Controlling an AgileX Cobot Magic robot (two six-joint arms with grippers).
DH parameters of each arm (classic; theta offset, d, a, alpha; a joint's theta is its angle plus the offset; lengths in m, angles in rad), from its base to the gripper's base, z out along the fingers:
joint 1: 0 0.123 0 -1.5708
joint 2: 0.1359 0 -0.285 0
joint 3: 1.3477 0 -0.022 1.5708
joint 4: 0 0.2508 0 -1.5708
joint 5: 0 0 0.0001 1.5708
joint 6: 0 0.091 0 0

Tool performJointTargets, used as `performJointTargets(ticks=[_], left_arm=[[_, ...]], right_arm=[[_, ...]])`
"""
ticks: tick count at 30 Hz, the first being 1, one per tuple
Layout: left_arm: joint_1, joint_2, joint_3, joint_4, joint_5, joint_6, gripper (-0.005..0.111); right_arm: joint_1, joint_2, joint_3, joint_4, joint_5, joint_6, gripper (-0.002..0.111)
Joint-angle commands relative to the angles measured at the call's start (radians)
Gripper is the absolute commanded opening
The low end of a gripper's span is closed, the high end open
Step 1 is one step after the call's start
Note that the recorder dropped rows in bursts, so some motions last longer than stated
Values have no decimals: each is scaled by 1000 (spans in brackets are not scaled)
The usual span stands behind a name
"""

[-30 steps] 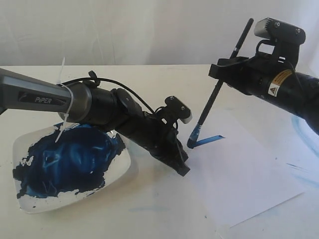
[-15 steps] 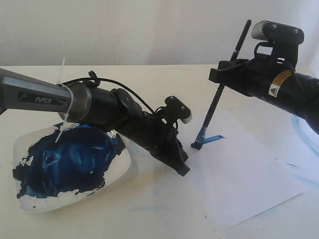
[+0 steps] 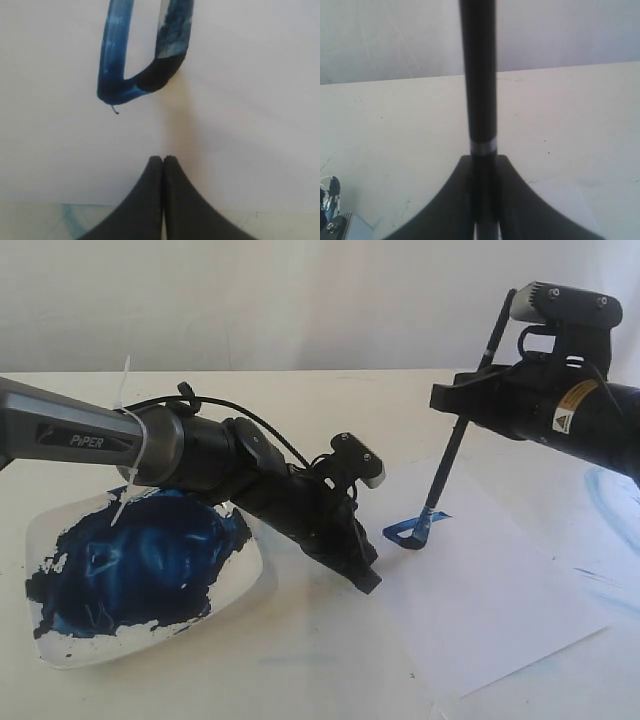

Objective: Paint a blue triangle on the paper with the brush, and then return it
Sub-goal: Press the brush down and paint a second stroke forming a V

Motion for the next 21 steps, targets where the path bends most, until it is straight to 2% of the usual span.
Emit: performJointTargets(ticks=[1,11,21], left_arm=[[-3,-5,2,-16,13,-3,0],[-3,-5,2,-16,13,-3,0],[-3,-5,2,-16,11,-3,0]], right_arm=[[0,-31,2,0,61,-32,0],[-2,-60,2,0,172,-46,0],[-9,-73,2,0,207,-43,0]])
